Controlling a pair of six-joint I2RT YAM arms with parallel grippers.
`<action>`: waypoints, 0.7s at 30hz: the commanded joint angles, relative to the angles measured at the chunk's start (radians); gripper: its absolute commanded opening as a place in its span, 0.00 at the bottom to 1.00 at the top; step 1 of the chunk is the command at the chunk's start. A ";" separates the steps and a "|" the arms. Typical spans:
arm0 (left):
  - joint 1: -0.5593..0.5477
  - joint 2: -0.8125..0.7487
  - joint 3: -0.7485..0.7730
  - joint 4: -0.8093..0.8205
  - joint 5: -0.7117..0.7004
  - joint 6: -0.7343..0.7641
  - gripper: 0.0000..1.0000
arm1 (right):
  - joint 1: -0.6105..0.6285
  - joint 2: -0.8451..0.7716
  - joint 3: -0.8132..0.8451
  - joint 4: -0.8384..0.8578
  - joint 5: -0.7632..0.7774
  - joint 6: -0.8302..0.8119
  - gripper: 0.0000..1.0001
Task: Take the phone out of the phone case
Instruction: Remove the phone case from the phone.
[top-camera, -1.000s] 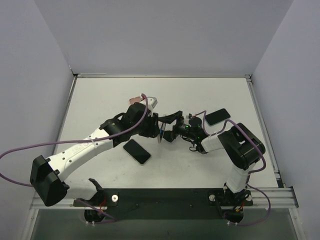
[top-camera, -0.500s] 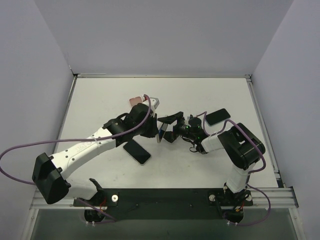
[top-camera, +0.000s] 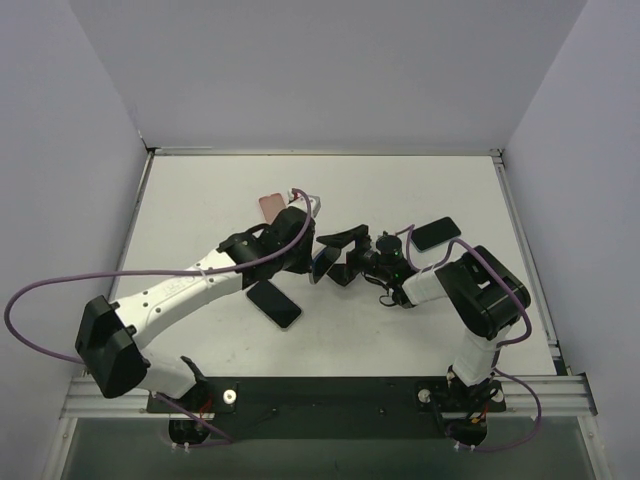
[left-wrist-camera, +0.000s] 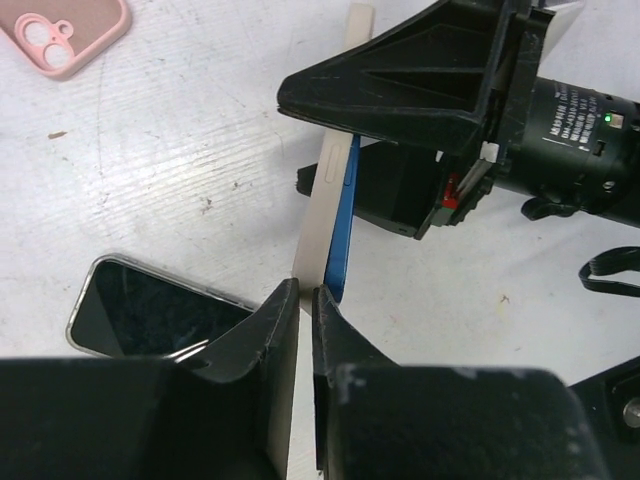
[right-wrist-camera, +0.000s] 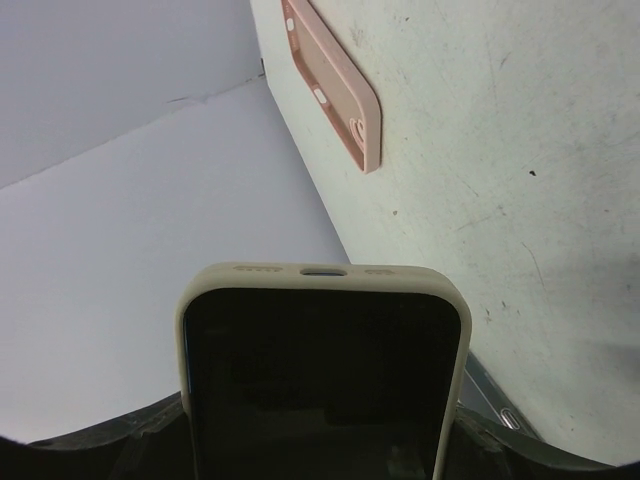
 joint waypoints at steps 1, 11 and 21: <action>0.017 0.038 0.012 -0.085 -0.140 -0.004 0.14 | 0.018 -0.062 0.018 0.370 -0.113 0.036 0.00; 0.020 0.060 0.024 -0.084 -0.141 -0.004 0.29 | 0.020 -0.047 0.015 0.471 -0.143 0.057 0.00; 0.021 0.110 0.015 -0.058 -0.120 -0.001 0.32 | 0.023 -0.065 0.053 0.497 -0.174 0.065 0.00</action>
